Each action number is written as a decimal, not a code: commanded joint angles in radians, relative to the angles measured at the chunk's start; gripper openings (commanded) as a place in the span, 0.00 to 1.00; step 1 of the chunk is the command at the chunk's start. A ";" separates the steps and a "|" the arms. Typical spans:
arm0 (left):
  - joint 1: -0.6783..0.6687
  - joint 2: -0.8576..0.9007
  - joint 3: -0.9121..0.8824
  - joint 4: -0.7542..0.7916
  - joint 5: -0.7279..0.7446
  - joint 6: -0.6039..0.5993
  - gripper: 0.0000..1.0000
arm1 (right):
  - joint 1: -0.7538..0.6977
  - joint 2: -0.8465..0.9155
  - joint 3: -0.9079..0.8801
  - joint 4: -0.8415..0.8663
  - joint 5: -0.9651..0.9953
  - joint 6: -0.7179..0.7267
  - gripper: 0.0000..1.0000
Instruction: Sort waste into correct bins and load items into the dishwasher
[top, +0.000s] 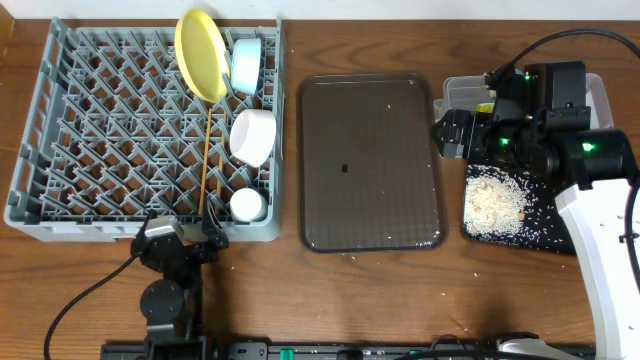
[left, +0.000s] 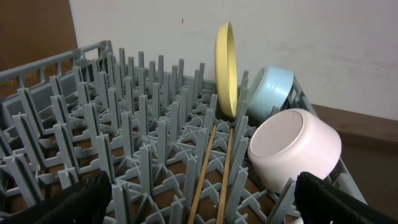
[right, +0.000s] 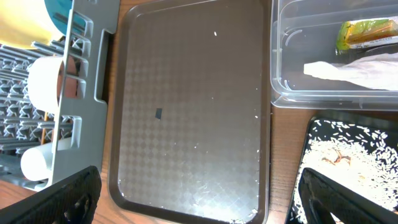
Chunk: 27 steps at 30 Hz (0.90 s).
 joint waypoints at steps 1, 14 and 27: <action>0.005 -0.005 -0.011 -0.049 -0.013 0.006 0.94 | -0.005 0.001 0.005 -0.001 0.003 -0.010 0.99; 0.005 -0.005 -0.011 -0.049 -0.013 0.006 0.94 | -0.005 0.001 0.005 -0.001 0.003 -0.010 0.99; 0.005 -0.005 -0.011 -0.049 -0.013 0.006 0.95 | -0.005 -0.011 0.003 0.000 0.097 -0.193 0.99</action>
